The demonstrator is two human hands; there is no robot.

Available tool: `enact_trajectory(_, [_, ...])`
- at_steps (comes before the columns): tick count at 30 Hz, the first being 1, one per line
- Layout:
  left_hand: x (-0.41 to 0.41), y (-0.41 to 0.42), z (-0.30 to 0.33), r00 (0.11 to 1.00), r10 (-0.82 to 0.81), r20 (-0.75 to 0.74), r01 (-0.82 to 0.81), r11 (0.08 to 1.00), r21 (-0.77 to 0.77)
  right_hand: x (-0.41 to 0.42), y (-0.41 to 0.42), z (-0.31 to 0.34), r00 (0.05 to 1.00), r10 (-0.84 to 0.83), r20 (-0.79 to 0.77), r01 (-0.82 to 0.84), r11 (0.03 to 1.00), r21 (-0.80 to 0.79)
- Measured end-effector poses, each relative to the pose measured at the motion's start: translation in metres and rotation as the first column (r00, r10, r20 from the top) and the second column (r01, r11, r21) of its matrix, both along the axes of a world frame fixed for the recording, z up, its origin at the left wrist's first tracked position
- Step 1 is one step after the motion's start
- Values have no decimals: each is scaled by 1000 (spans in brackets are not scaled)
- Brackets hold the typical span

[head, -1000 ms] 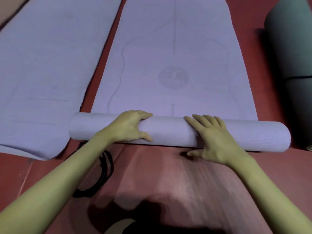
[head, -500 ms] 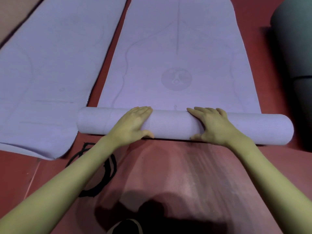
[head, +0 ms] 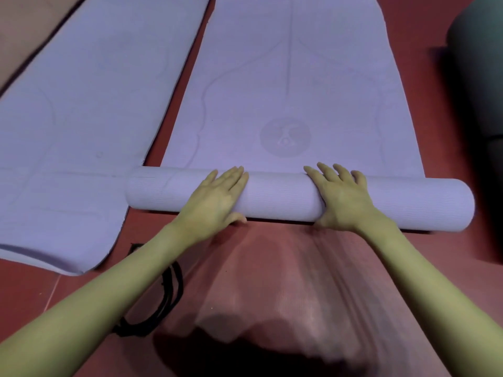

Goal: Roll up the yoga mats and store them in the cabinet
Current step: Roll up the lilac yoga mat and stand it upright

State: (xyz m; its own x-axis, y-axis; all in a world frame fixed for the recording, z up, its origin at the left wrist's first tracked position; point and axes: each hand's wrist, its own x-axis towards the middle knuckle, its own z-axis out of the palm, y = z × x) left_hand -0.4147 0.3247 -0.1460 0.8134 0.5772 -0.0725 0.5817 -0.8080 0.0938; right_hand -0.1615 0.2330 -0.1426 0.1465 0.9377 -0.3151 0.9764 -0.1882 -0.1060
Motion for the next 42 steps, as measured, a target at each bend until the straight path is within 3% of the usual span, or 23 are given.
enact_trajectory(4, [5, 28, 8, 995, 55, 79, -37, 978, -204, 0, -3, 6, 1000, -3, -25, 4, 999, 33])
enact_trajectory(7, [11, 48, 16, 997, 53, 54, -35, 958, -286, -10, -18, 5, 1000, -30, -5, 31, 993, 113])
enact_trajectory(10, [12, 58, 18, 999, 42, 34, -34, 978, -204, -13, -21, -3, 998, -28, 52, 21, 991, 134])
enact_trajectory(15, [10, 44, 0, 987, 31, 157, -45, 995, 86, -1, 11, -9, 993, -58, 105, 45, 990, 130])
enact_trajectory(20, [20, 53, -6, 997, 72, -1, -71, 997, 39, 7, 35, -11, 982, -67, 175, 48, 993, 107])
enact_trajectory(24, [23, 63, -3, 995, 82, 52, -83, 997, 10, 10, 44, -8, 970, -38, 240, 10, 993, 114])
enact_trajectory(34, [-1, 19, 15, 984, 97, 151, -95, 995, -18, -8, -2, 16, 977, -37, 211, 7, 990, 141])
enact_trajectory(42, [-43, -54, 4, 978, 32, 205, -23, 999, -44, -35, -68, 42, 989, 58, 133, -38, 988, -150])
